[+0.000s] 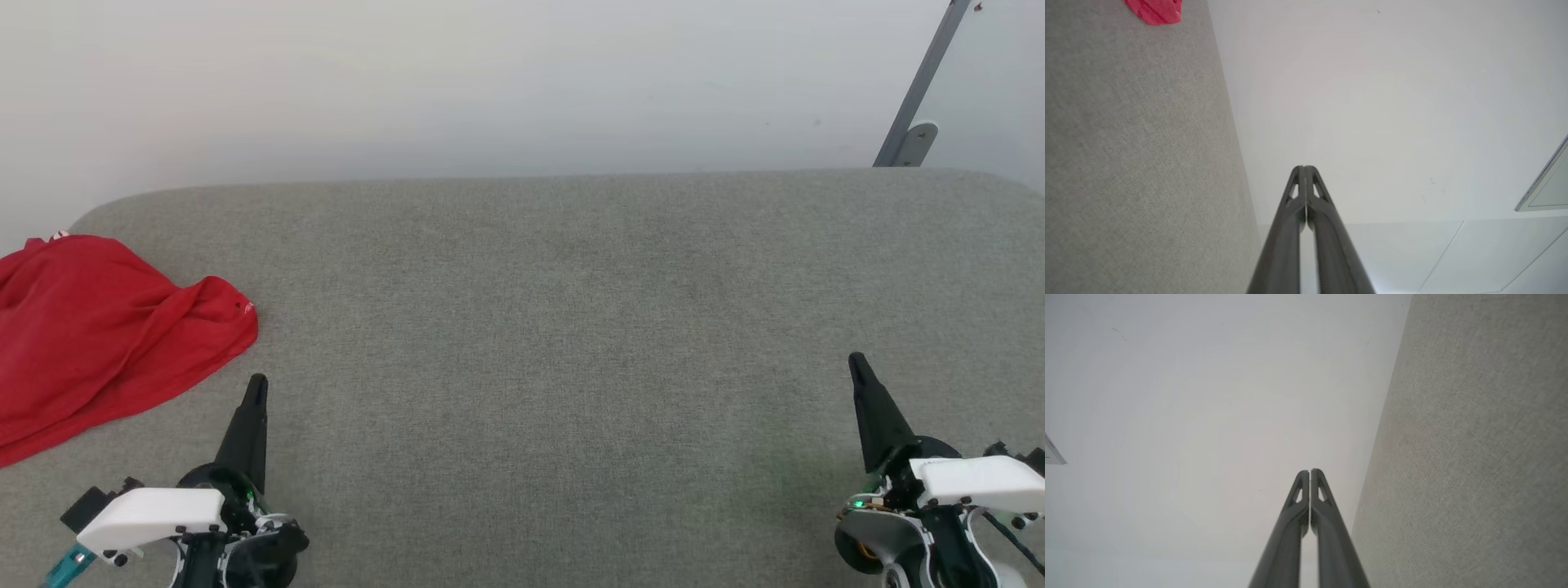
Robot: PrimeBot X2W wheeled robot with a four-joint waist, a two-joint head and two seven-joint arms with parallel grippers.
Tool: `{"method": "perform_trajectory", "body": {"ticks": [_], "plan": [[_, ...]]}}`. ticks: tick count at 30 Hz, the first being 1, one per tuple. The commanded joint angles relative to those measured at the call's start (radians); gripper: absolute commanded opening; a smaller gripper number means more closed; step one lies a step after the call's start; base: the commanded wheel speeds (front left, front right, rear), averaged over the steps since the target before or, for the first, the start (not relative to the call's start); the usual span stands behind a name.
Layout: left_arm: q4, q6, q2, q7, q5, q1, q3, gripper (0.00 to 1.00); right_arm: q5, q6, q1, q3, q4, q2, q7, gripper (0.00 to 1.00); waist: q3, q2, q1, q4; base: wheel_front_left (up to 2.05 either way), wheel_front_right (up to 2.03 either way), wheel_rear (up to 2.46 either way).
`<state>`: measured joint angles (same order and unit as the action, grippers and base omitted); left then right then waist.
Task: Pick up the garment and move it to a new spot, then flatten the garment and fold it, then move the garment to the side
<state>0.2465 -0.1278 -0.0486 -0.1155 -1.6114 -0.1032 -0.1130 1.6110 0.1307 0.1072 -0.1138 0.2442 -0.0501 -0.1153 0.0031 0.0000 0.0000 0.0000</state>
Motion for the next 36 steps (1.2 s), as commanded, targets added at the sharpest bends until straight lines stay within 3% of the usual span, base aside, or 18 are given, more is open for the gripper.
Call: {"method": "perform_trajectory", "body": {"ticks": [1, 11, 19, 36], "plan": [[0.004, 0.000, 0.001, 0.000, 0.000, 0.002, 0.000, 1.00, 0.000, 0.000, -0.002, 0.000, 0.005, 0.001, 0.000, 1.00, 0.000, 0.0000, 0.0000, 0.000, 0.00, 0.00, 0.00], [-0.015, 0.021, 0.007, 0.024, -0.003, 0.029, 0.014, 1.00, -0.022, 0.000, -0.017, 0.031, 0.018, 0.003, 0.035, 1.00, 0.000, 0.0000, 0.0000, 0.000, 0.00, 0.00, 0.00], [-0.061, 0.053, -0.016, 0.064, 0.043, 0.044, 0.035, 1.00, -0.144, 0.000, -0.007, 0.049, 0.020, 0.001, 0.074, 1.00, -0.001, 0.0000, 0.0000, -0.002, 0.00, 0.00, 0.00], [-0.088, 0.172, -0.115, 0.145, 0.392, 0.062, 0.105, 1.00, -0.580, 0.000, 0.000, 0.055, 0.018, -0.005, 0.131, 1.00, -0.005, 0.0000, 0.0000, -0.004, 0.00, 0.00, 0.00]]}}
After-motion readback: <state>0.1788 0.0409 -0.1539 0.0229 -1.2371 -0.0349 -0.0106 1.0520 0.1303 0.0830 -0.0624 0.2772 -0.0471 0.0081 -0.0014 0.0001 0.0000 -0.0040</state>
